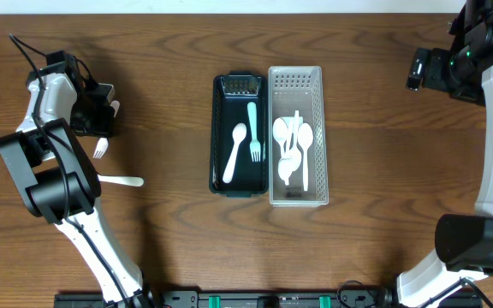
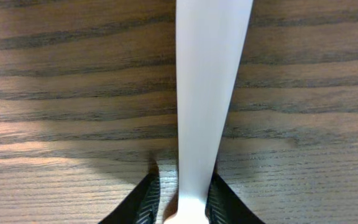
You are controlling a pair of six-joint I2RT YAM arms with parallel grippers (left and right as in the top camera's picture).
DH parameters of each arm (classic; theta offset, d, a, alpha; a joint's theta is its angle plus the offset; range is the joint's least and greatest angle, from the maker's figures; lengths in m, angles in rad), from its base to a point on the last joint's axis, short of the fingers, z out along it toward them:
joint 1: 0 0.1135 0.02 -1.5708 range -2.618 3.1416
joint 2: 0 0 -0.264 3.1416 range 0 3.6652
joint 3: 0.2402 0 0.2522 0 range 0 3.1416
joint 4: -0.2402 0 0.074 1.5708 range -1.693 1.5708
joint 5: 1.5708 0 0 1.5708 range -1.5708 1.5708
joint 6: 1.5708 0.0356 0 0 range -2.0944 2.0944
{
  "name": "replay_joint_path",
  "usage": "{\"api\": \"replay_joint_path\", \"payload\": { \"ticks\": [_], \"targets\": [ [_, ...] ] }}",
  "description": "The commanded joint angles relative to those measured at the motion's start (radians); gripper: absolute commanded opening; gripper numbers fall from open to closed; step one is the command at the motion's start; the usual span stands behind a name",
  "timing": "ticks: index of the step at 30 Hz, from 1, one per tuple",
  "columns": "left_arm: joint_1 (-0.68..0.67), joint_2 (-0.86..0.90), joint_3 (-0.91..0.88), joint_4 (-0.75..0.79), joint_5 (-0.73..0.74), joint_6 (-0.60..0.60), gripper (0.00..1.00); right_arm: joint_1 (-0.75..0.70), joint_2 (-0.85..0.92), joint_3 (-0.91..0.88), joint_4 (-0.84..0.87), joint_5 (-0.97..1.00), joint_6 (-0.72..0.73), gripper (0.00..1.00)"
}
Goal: Pack container
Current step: 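Grasp the upright white fork with the left gripper and lift, then place the white fork into the black basket and open gripper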
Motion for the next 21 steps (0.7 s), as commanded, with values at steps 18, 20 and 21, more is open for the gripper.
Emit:
{"api": "replay_joint_path", "payload": {
  "ticks": [18,20,21],
  "targets": [
    [-0.284,-0.434,0.062,-0.137,-0.025,-0.221,0.06,-0.009,0.0,-0.003,-0.004,0.011,-0.001,0.99],
    [-0.359,-0.511,0.062,-0.143,-0.025,-0.284,0.06,-0.009,0.0,-0.003,-0.004,0.011,-0.008,0.99],
    [-0.397,-0.542,0.062,-0.142,-0.025,-0.319,0.05,-0.009,0.0,-0.003,-0.004,0.011,-0.009,0.99]
  ]
}}
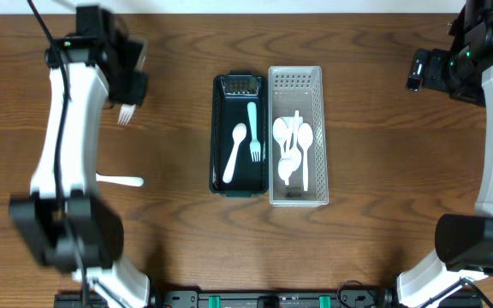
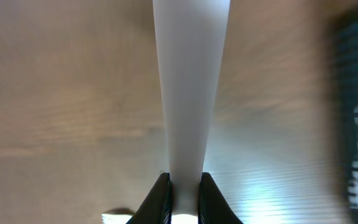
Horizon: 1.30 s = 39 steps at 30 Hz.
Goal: Pack container
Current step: 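Place the white fork into the black basket and open gripper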
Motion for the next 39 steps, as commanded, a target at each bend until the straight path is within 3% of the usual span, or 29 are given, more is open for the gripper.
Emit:
{"api": "replay_joint_path", "payload": {
  "ticks": [1,6,11,20,27,30,31,34,39],
  "targets": [
    [-0.12,-0.12,0.017,-0.013,-0.003,-0.154,0.06,-0.009,0.0,-0.003,-0.001,0.011,-0.013,0.99],
    [-0.33,-0.161,0.014,0.011,-0.003,-0.323,0.06,-0.009,0.0,-0.003,-0.001,0.011,-0.034,0.99],
    [-0.451,-0.076,0.005,0.021,-0.004,-0.444,0.06,-0.01,0.0,-0.003,-0.002,0.011,-0.034,0.99],
    [-0.469,0.227,0.005,0.024,0.0,-0.599,0.06,-0.01,0.0,-0.003,-0.036,0.011,-0.034,0.99],
    [-0.469,0.334,0.005,0.024,0.05,-0.598,0.06,-0.01,0.0,-0.003,-0.04,0.011,-0.034,0.99],
    [-0.469,0.337,0.005,0.028,0.05,-0.597,0.44,-0.01,0.0,-0.003,-0.04,0.011,-0.034,0.99],
    [-0.469,0.335,0.005,0.029,0.05,-0.595,0.52,-0.01,0.0,-0.003,-0.04,0.011,-0.034,0.99],
    [-0.469,0.323,0.005,0.035,0.045,-0.516,0.57,-0.01,0.0,-0.003,-0.039,0.011,-0.034,0.99],
    [-0.469,0.241,0.006,0.028,-0.078,-0.51,0.59,-0.01,0.0,-0.003,-0.04,0.011,-0.034,0.99]
  ]
}}
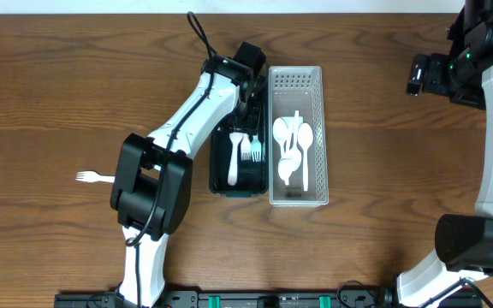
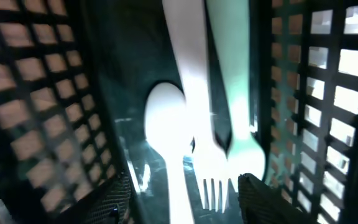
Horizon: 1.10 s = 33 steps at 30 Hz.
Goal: Pack container
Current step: 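Place the white fork into the black basket and open gripper, then grasp the last white fork lying sideways with the left gripper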
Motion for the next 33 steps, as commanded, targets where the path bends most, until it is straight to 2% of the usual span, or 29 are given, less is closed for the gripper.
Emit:
{"api": "replay_joint_path", "payload": {
  "ticks": [1,4,7,11,14,18,22,28,33],
  "targets": [
    [0.005,-0.117,-0.001,-0.008,-0.117,0.028,0.6,-0.01,0.0,-0.003,-0.003,0.011,-0.011,0.99],
    [0.026,-0.221,-0.001,-0.01,-0.207,-0.005,0.84,-0.01,0.001,-0.003,-0.005,0.011,-0.011,0.99],
    [0.098,-0.33,-0.001,-0.028,-0.221,-0.127,0.98,-0.01,0.001,-0.003,-0.005,0.011,-0.011,0.99],
    [0.278,-0.462,-0.001,-0.108,-0.222,-0.454,0.98,-0.01,0.002,-0.003,-0.003,0.012,-0.011,0.99],
    [0.452,-0.517,-0.001,-0.206,-0.222,-0.747,0.98,-0.01,0.005,-0.003,-0.002,0.011,-0.011,0.99],
    [0.628,-0.512,-0.01,-0.297,-0.222,-0.959,0.98,-0.01,0.005,-0.003,-0.001,0.011,-0.011,0.99],
    [0.748,-0.48,-0.09,-0.297,-0.221,-1.104,0.98,-0.01,0.005,-0.003,-0.001,0.011,-0.01,0.99],
    [0.851,-0.415,-0.267,-0.172,-0.201,-1.093,0.98,-0.01,0.005,-0.003,-0.016,0.011,-0.01,0.99],
    [0.899,-0.345,-0.34,-0.051,-0.13,-0.935,0.98,-0.01,0.005,-0.003,-0.026,0.01,-0.01,0.99]
  ]
}}
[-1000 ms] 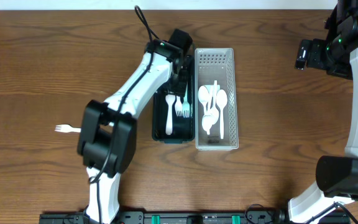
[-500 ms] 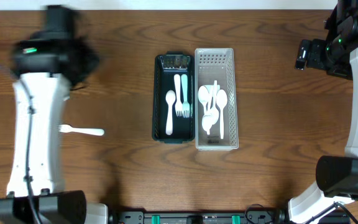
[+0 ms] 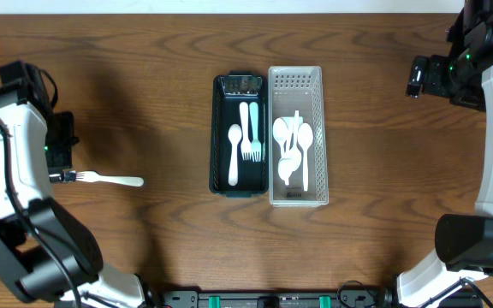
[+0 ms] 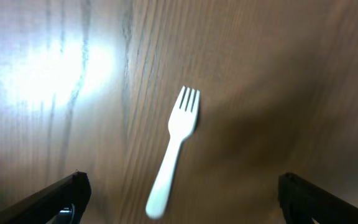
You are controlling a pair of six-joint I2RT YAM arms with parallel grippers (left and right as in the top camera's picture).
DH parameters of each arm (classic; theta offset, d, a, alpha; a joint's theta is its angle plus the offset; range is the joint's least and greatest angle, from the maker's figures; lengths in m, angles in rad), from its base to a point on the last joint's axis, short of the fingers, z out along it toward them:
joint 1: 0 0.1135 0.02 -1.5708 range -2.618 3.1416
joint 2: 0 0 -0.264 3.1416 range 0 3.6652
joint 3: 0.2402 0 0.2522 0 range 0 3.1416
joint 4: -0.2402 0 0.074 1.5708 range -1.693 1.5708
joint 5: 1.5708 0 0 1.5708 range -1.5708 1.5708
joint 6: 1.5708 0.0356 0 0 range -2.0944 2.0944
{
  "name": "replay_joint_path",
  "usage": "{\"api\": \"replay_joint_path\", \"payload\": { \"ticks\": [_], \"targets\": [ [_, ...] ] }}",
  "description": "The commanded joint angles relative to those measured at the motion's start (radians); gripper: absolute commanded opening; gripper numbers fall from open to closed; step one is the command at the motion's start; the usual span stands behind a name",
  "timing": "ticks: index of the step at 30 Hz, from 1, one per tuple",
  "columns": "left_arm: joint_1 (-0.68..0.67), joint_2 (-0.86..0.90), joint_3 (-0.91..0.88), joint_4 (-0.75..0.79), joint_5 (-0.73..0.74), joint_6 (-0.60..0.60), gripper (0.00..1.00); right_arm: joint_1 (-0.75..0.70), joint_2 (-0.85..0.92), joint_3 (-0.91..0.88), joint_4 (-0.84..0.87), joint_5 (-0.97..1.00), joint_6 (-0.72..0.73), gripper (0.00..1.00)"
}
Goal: Pack container
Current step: 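Grasp the last white fork lying sideways with the left gripper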
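A white plastic fork lies on the wooden table at the left, tines pointing left. My left gripper hovers over its tine end. In the left wrist view the fork lies between and ahead of the fingers, which stand wide apart; the left gripper is open and holds nothing. The black container in the middle holds a white spoon and two forks. My right gripper hangs at the far right; its jaws do not show clearly.
A white slotted basket with several white spoons stands right of the black container, touching it. The right arm's column runs down the right edge of the table.
My left gripper was open over the black container, a fork just dropped inside. Now it is at the table's left, open above the fork lying there. The right arm has not moved.
My left gripper was shut on a fork at the far left, with a second fork on the table nearby. It then held that fork at the back left. Then it was open over the black container with the fork inside. Now it hovers over the second fork.
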Motion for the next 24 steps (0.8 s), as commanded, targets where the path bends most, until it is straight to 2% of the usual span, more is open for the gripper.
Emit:
{"api": "replay_joint_path", "payload": {
  "ticks": [1,6,24],
  "targets": [
    [0.022,0.042,-0.024,0.039,0.035,0.103,0.98,-0.01,0.005,-0.003,-0.01,0.011,-0.008,0.99],
    [0.022,0.127,-0.024,0.109,0.036,0.198,0.98,-0.01,0.005,-0.003,-0.02,0.01,0.002,0.99],
    [0.021,0.347,-0.025,0.2,0.107,0.198,0.98,-0.01,0.005,-0.003,-0.02,0.011,0.017,0.99]
  ]
}}
